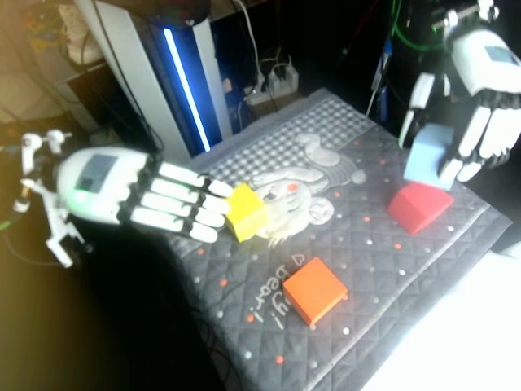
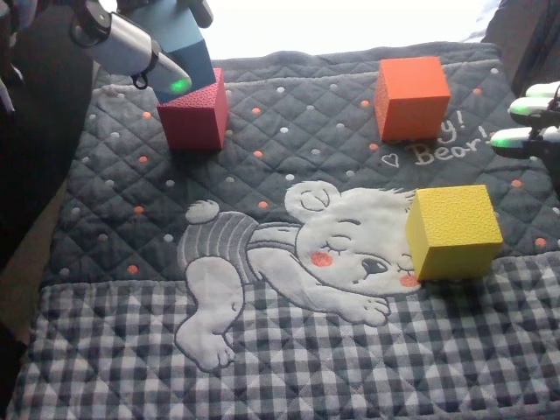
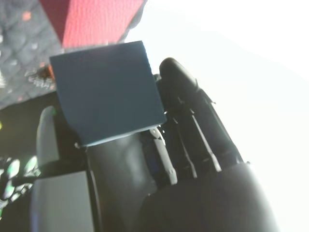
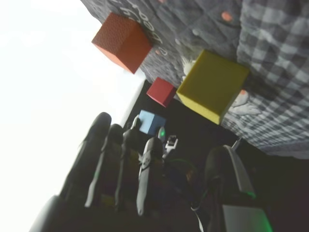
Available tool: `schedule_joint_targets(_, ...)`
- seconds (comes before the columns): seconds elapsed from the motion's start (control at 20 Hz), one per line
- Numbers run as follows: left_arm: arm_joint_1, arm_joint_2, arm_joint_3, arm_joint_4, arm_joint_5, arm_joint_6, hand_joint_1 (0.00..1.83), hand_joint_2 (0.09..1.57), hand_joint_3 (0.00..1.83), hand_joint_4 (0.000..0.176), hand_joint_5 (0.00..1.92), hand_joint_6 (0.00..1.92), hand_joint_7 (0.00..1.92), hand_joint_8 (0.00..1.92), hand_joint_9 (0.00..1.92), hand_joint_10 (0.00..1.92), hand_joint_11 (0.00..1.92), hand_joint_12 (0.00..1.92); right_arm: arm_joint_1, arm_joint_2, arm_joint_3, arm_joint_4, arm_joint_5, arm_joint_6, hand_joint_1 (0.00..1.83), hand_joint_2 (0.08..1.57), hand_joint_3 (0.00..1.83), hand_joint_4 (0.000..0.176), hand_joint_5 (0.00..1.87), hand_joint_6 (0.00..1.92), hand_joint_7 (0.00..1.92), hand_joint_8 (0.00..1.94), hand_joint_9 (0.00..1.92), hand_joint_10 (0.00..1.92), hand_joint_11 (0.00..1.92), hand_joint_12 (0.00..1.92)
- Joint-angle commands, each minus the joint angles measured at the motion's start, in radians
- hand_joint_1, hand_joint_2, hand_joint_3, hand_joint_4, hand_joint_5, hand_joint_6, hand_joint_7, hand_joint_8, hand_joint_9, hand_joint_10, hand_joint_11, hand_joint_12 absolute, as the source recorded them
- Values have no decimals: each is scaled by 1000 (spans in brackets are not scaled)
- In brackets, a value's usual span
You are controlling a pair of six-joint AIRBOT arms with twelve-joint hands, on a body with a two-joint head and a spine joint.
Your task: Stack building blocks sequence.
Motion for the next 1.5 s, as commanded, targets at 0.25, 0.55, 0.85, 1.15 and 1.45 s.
schedule_joint_targets(0.25, -16, -43, 54, -36, -62, 0, 1397, 1052, 0, 0, 1090, 635, 1113, 720, 1056, 1054, 863, 1032, 8, 2, 5, 29, 123, -2, 806, 1132, 3, 89, 409, 0, 299, 0, 286, 1, 257, 230)
schedule_joint_targets(0.55, -16, -62, 70, -36, -46, 0, 1397, 1051, 1, 0, 1104, 586, 1092, 771, 1055, 1061, 894, 1070, 8, -1, 6, 29, 123, -2, 808, 1137, 2, 79, 401, 3, 293, 2, 293, 3, 280, 233)
schedule_joint_targets(0.85, -11, -69, 70, -19, -27, 1, 1269, 1054, 4, 0, 1142, 543, 1089, 959, 999, 550, 698, 1225, 7, -2, 6, 29, 123, -2, 798, 1149, 4, 84, 397, 1, 288, 1, 276, 0, 253, 217)
schedule_joint_targets(1.15, -7, -69, 69, -19, -26, 1, 1185, 942, 1, 0, 828, 0, 818, 0, 904, 209, 698, 1170, 6, -2, 6, 31, 123, -2, 818, 1141, 0, 84, 409, 1, 296, 1, 287, 2, 276, 217)
schedule_joint_targets(1.45, -3, -69, 65, -20, -36, 1, 1095, 939, 0, 0, 686, 0, 727, 0, 895, 68, 698, 1099, 5, -2, 6, 32, 123, -2, 790, 1151, 4, 83, 407, 0, 301, 1, 286, 1, 274, 198)
